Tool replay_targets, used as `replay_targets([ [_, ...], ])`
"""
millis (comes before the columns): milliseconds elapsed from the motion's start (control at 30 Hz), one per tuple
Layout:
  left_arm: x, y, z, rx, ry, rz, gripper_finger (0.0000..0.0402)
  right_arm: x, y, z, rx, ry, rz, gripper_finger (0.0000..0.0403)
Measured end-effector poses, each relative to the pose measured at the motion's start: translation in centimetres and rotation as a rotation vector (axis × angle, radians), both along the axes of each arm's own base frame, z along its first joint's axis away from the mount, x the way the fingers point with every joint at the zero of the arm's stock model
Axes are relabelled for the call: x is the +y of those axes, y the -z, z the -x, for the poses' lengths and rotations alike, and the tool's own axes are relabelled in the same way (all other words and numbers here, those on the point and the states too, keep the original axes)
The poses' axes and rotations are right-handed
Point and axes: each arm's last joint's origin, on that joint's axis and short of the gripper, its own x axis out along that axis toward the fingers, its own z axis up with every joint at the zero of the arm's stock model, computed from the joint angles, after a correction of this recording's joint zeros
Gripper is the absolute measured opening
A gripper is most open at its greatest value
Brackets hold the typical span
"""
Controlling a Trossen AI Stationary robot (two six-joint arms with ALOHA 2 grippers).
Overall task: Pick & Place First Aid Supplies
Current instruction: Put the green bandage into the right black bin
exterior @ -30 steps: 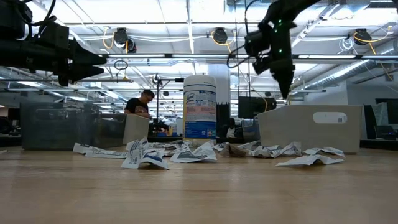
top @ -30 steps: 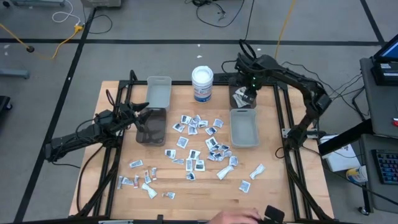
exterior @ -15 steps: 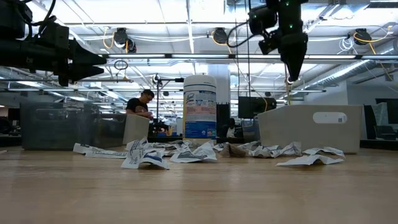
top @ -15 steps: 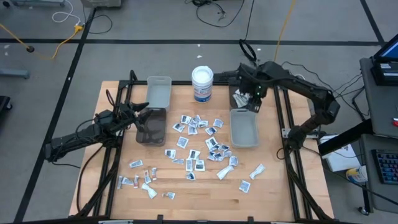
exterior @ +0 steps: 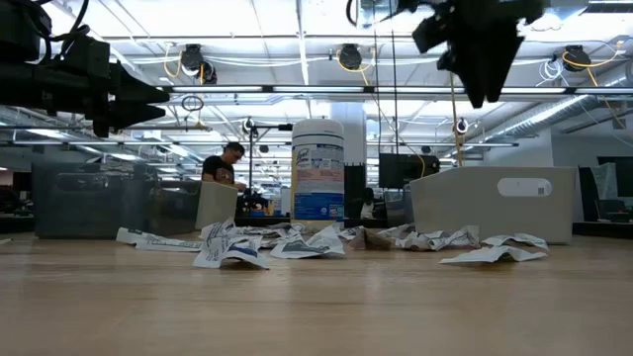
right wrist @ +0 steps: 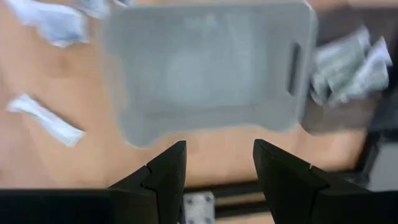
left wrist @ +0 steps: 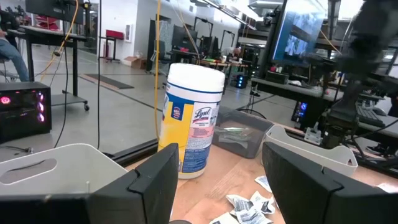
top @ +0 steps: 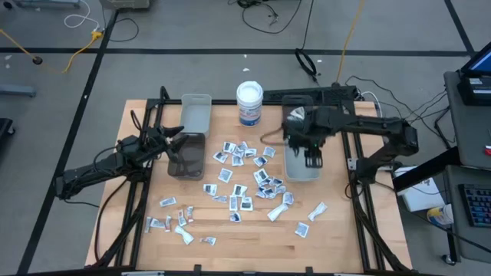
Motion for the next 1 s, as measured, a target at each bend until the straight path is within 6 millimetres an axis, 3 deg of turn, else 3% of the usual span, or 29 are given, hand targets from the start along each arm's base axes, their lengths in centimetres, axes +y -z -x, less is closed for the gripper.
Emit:
replay_targets([
  [200,0.0,0.0,0.0,0.000,0.000,0.000,0.0237,5.1,0.4,1.8,-0.016,-0.167,-0.078,0.0180],
  [433,0.0,0.0,0.0,0.000,0.000,0.000,0.0237,9.4,1.8,4.7,-0.020,-0.255,-0.100,0.0180],
  [767,0.0,0.0,0.0,0.000,0.000,0.000,0.0237,13.7,2.3,6.1,-0.115,-0.395,-0.136,0.0180],
  [1000,0.0,0.0,0.0,0.000,0.000,0.000,0.0237,15.1,2.6,6.4,-0.136,-0.420,-0.143,0.0180],
])
